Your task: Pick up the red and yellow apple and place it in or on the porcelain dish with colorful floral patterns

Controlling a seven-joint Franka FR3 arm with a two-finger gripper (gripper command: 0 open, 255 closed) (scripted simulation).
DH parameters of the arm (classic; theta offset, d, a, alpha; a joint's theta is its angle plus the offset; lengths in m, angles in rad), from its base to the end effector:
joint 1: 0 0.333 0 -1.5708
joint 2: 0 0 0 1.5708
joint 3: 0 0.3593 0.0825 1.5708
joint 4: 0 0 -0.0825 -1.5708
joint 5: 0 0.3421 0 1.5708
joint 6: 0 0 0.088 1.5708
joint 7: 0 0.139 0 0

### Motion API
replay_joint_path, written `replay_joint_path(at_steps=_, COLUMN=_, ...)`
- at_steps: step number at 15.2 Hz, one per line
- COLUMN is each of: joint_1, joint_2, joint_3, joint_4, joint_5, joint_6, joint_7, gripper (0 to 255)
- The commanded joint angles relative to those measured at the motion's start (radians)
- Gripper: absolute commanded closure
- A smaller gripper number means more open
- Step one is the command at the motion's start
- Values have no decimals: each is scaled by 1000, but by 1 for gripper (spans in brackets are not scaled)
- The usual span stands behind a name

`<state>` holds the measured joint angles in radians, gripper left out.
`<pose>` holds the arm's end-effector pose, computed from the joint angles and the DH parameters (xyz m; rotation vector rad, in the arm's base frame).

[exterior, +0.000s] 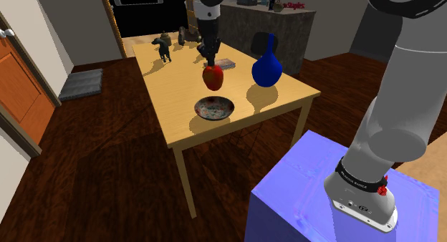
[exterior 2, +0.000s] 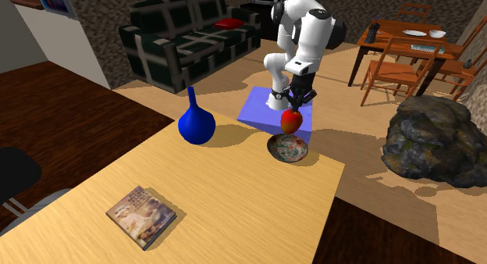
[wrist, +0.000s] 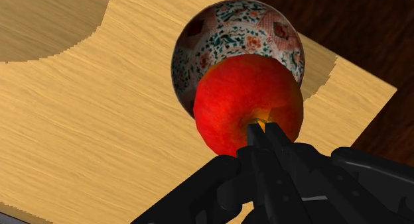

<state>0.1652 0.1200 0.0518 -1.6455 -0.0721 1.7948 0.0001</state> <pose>0.5574 0.1127 0.5586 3.0597 0.3556 0.0559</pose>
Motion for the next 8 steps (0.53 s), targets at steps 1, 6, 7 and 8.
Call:
replay_joint_path(at_steps=1, joint_1=2, joint_2=2, joint_3=1, joint_4=-25, joint_5=-1, joint_6=27, joint_7=5, gripper=255)
replay_joint_path(at_steps=6, joint_1=1, joint_2=6, joint_3=1, joint_4=-87, joint_5=-2, joint_6=93, joint_7=9, gripper=255)
replay_joint_path(at_steps=7, joint_1=1, joint_2=7, joint_3=1, joint_4=-99, joint_5=-3, joint_6=106, joint_7=10, gripper=255)
replay_joint_path(at_steps=8, joint_1=1, joint_2=9, joint_3=1, joint_4=-110, joint_5=-3, joint_6=119, joint_7=11, gripper=255)
